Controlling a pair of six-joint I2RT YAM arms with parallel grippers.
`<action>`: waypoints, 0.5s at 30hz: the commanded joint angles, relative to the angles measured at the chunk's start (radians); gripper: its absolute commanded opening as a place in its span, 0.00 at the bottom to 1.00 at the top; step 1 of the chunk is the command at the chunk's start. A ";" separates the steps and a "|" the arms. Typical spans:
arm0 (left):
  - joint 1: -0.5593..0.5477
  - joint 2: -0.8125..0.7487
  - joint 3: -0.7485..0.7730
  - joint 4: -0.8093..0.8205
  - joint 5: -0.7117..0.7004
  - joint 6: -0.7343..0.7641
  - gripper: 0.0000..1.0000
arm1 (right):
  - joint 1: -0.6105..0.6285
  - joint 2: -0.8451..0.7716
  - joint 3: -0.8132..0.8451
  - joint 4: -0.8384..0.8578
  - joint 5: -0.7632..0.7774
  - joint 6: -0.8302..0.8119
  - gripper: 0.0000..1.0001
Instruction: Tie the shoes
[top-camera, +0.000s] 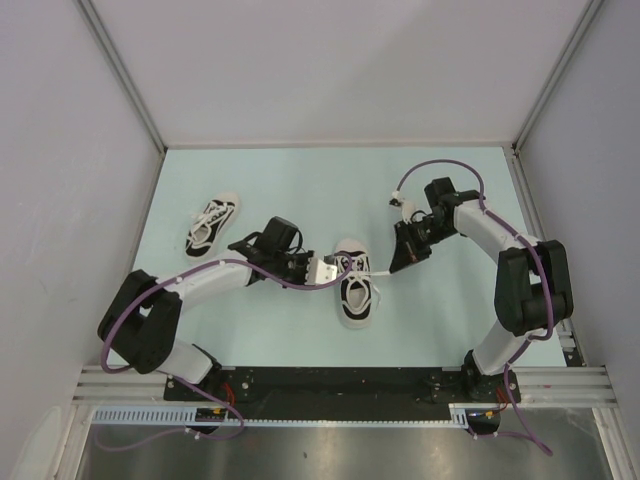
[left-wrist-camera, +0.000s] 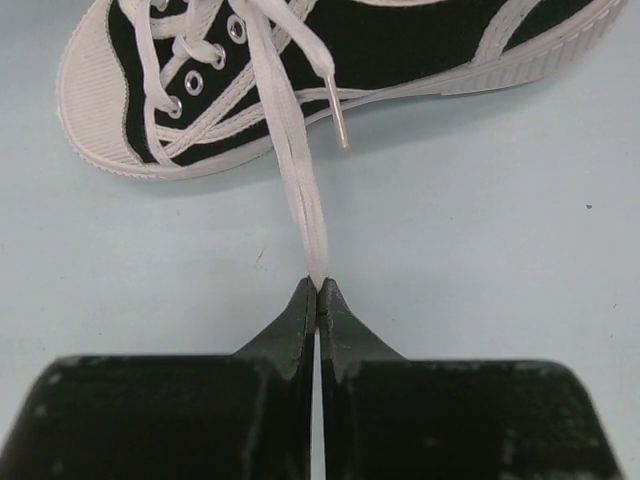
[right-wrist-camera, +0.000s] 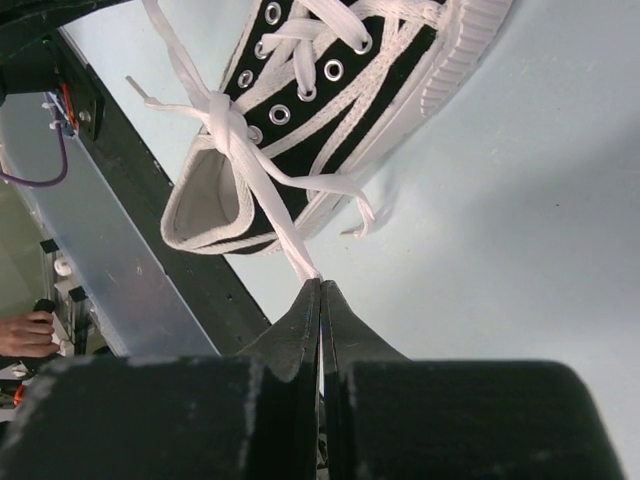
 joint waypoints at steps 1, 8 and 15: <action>0.022 -0.007 0.001 -0.007 -0.018 0.023 0.00 | -0.028 -0.029 0.002 -0.028 0.043 -0.038 0.00; 0.034 0.016 0.019 -0.007 -0.024 0.034 0.00 | -0.037 -0.019 -0.001 -0.018 0.043 -0.042 0.00; 0.045 0.032 0.021 -0.002 -0.034 0.046 0.00 | -0.043 -0.015 -0.003 -0.012 0.064 -0.040 0.00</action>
